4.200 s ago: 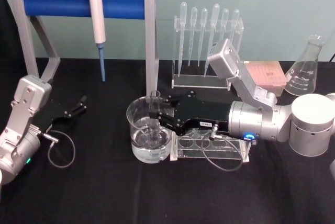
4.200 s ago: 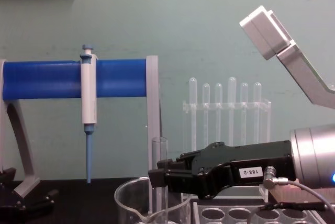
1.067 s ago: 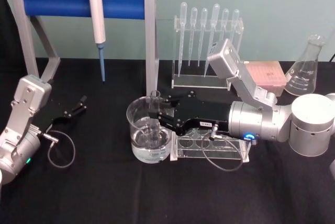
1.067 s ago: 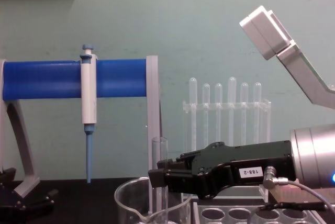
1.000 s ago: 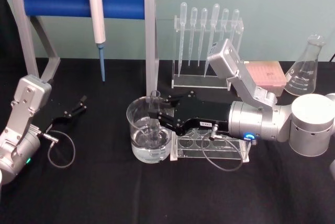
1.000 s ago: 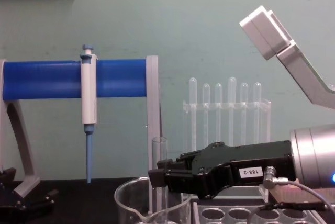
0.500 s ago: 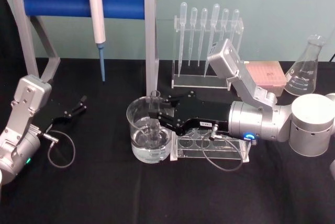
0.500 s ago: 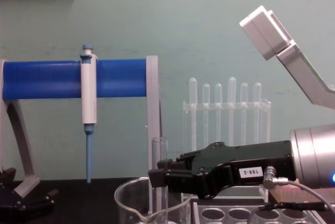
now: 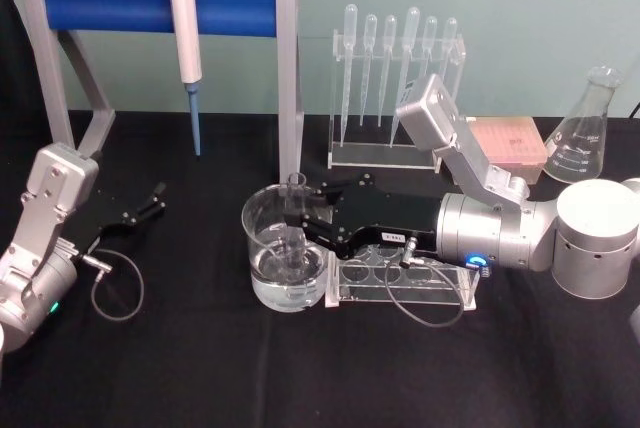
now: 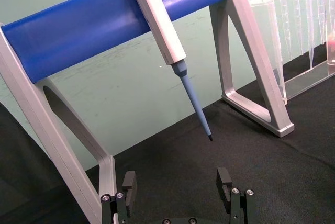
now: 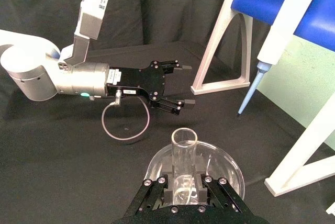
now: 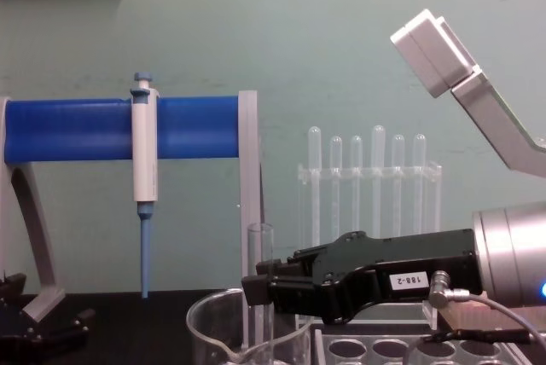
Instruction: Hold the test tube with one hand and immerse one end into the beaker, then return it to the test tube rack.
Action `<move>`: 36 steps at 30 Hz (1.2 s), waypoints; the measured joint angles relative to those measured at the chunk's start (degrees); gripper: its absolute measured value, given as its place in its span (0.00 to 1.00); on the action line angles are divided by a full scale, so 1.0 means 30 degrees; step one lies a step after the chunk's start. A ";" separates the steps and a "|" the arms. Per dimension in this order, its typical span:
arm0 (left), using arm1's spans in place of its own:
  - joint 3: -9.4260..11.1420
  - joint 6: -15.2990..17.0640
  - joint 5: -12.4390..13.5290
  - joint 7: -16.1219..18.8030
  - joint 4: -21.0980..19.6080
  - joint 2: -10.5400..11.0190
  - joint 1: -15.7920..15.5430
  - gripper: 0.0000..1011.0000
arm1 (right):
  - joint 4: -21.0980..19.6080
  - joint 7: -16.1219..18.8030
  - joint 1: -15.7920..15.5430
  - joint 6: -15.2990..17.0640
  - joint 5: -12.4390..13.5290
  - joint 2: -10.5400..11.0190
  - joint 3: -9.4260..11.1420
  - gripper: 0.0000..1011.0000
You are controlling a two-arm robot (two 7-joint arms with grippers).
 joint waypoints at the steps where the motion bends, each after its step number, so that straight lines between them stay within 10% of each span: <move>1: -0.0001 0.0000 0.0000 0.0000 0.0000 0.0001 0.0001 0.99 | 0.0000 0.0000 0.0000 0.0001 0.0000 0.0000 0.0000 0.24; 36: -0.0001 0.0000 0.0001 0.0000 0.0000 0.0001 0.0000 0.99 | 0.0000 0.0000 0.0000 0.0001 0.0000 0.0001 -0.0001 0.24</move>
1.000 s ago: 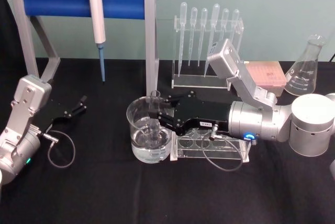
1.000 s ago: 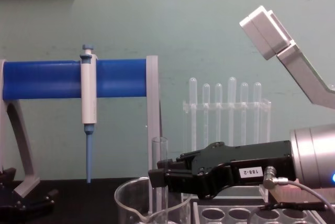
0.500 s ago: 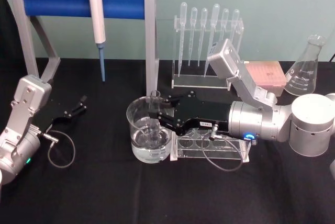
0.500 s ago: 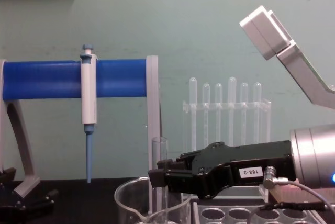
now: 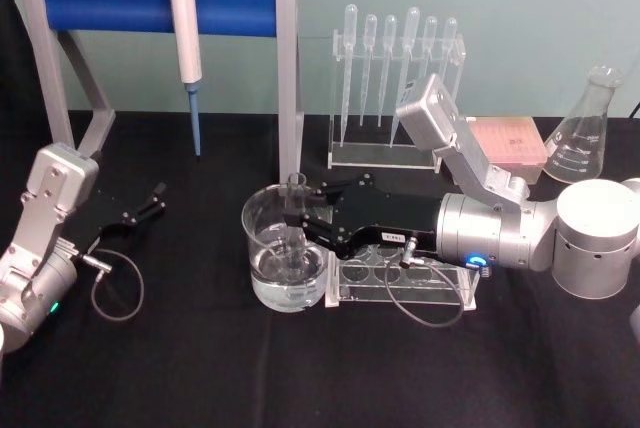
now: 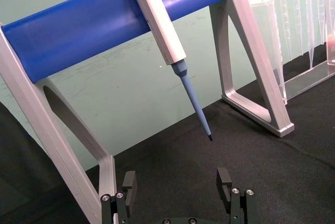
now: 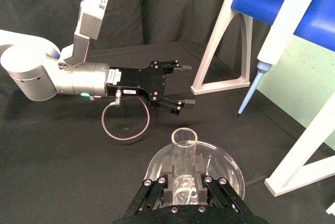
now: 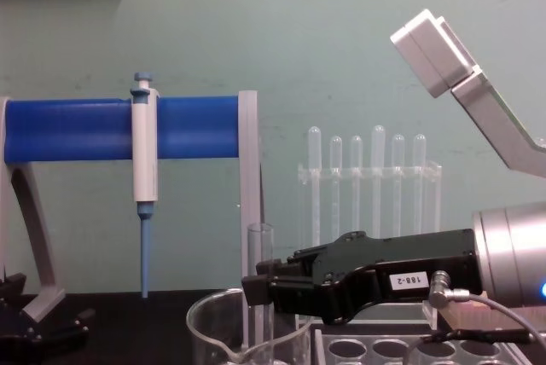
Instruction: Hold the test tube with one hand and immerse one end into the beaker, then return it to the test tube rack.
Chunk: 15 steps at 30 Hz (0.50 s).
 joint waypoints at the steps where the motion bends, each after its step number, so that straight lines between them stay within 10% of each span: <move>1: 0.0000 0.0000 -0.0001 0.0000 0.0000 0.0000 0.0000 0.99 | 0.0000 0.0000 0.0000 0.0000 0.0001 -0.0001 0.0001 0.24; 15: 0.0001 0.0000 -0.0001 0.0000 0.0000 0.0000 0.0000 0.99 | -0.0001 -0.0001 0.0000 0.0000 0.0000 -0.0001 0.0001 0.24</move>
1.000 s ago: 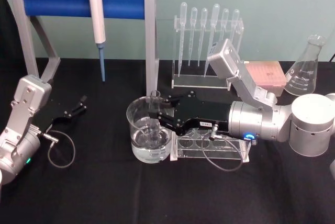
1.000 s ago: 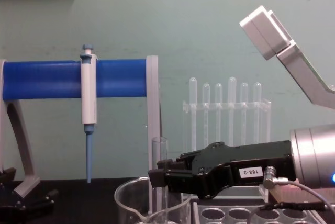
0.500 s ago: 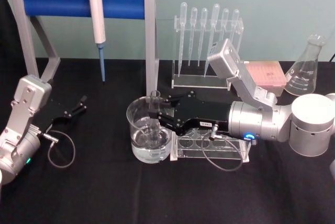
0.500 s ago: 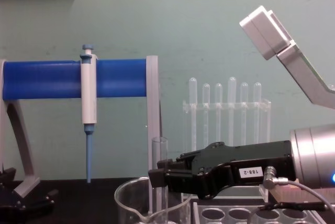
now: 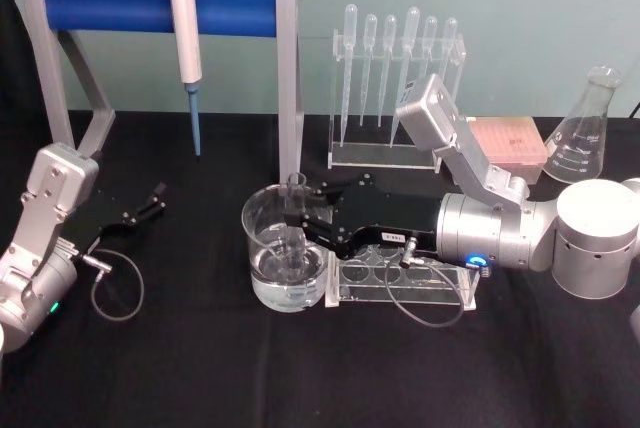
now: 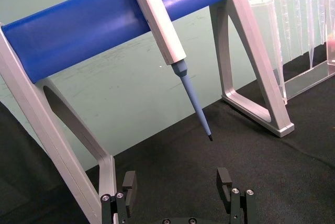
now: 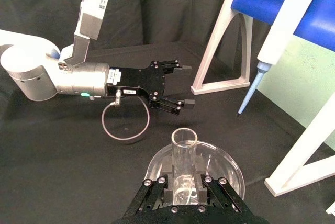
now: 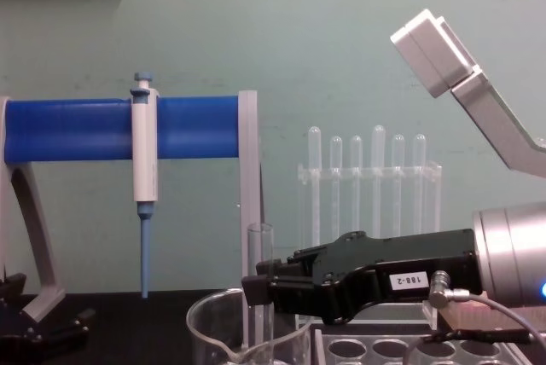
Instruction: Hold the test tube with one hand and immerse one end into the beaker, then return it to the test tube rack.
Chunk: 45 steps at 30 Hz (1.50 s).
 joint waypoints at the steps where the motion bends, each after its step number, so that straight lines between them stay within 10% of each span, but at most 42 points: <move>1: 0.0000 0.0000 0.0000 0.0000 0.0000 -0.0001 0.0000 0.99 | 0.0000 0.0002 0.0000 0.0000 0.0001 0.0000 0.0000 0.24; 45: 0.0000 0.0000 0.0001 0.0000 0.0000 -0.0001 0.0000 0.99 | 0.0000 0.0001 0.0000 0.0000 0.0001 0.0000 0.0000 0.24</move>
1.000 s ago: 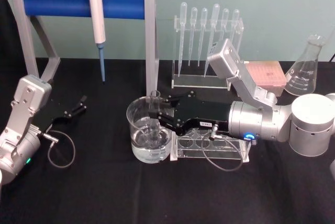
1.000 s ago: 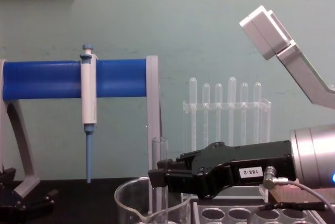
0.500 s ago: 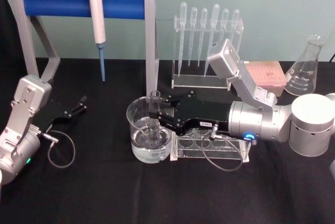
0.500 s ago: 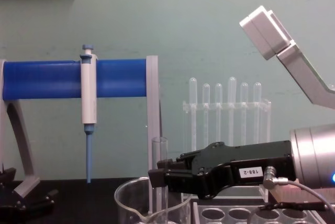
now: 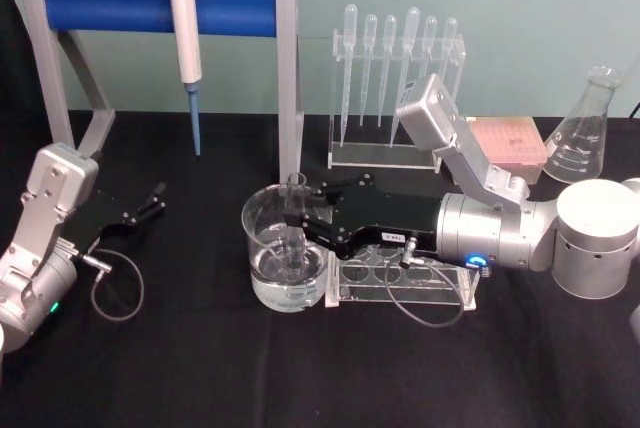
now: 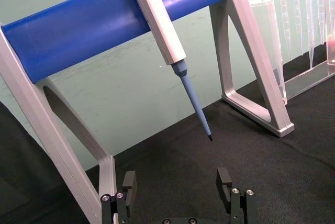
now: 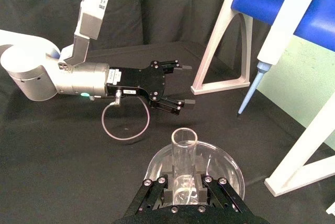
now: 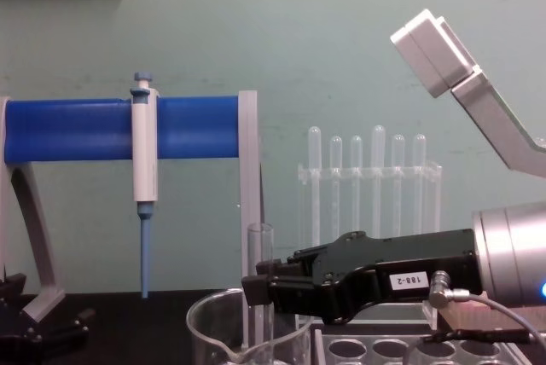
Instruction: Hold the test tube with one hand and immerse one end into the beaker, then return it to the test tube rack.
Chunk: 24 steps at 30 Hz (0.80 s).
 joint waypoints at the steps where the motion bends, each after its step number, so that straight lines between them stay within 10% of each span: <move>1: 0.0000 0.0000 0.0000 -0.0001 0.0000 0.0001 0.0000 0.99 | 0.0001 -0.0001 0.0001 0.0000 -0.0001 0.0001 0.0000 0.24; 24: 0.0001 0.0000 -0.0001 0.0000 0.0000 0.0001 0.0000 0.99 | 0.0001 0.0000 0.0000 0.0000 -0.0001 0.0001 0.0000 0.24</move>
